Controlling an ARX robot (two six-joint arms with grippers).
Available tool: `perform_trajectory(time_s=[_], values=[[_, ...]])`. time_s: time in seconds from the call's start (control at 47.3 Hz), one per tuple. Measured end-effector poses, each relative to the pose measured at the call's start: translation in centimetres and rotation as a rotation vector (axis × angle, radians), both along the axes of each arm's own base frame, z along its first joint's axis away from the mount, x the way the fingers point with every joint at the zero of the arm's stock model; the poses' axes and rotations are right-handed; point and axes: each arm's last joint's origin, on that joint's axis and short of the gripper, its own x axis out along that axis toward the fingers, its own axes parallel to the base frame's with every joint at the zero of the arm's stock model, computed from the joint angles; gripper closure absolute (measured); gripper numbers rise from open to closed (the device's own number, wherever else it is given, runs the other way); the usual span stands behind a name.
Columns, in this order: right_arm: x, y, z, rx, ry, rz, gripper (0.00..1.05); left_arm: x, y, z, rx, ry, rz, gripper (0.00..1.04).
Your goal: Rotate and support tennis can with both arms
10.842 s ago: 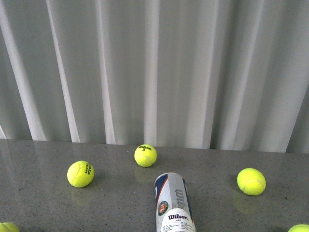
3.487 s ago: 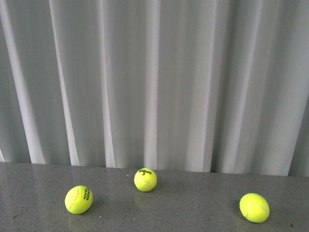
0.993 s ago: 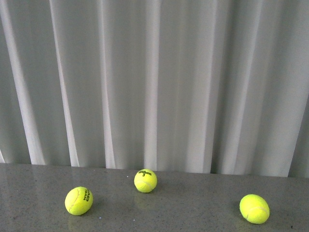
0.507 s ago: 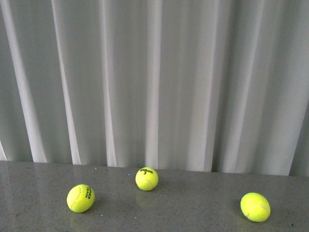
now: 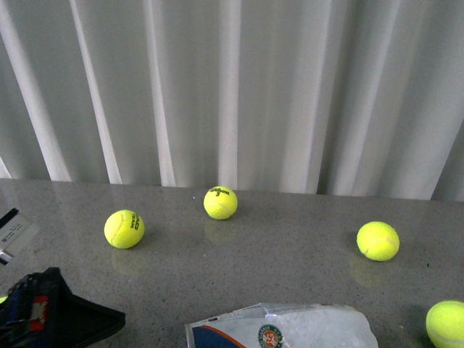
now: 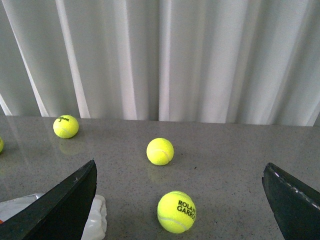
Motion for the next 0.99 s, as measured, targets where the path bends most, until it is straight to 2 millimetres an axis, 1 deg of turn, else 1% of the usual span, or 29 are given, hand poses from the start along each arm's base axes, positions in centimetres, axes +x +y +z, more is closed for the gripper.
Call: perform_trajectory(time_s=[0.19, 0.359, 0.697, 0.824, 0.993], values=[[0.0, 0.0, 0.0, 0.000, 0.000, 0.000, 0.07, 1.7, -1.3, -1.3, -0.021, 0.027, -0.034, 0.07], [0.0, 0.0, 0.0, 0.000, 0.000, 0.000, 0.07, 2.5, -2.5, -2.5, -0.042, 0.059, -0.060, 0.07], [0.0, 0.0, 0.0, 0.000, 0.000, 0.000, 0.07, 4.0, -5.7, -4.2, -0.098, 0.101, -0.128, 0.07], [0.0, 0.0, 0.0, 0.000, 0.000, 0.000, 0.07, 4.8, -6.8, -4.4, -0.126, 0.108, -0.143, 0.07], [0.0, 0.0, 0.0, 0.000, 0.000, 0.000, 0.07, 5.6, -7.7, -4.5, -0.177, 0.112, -0.153, 0.07]])
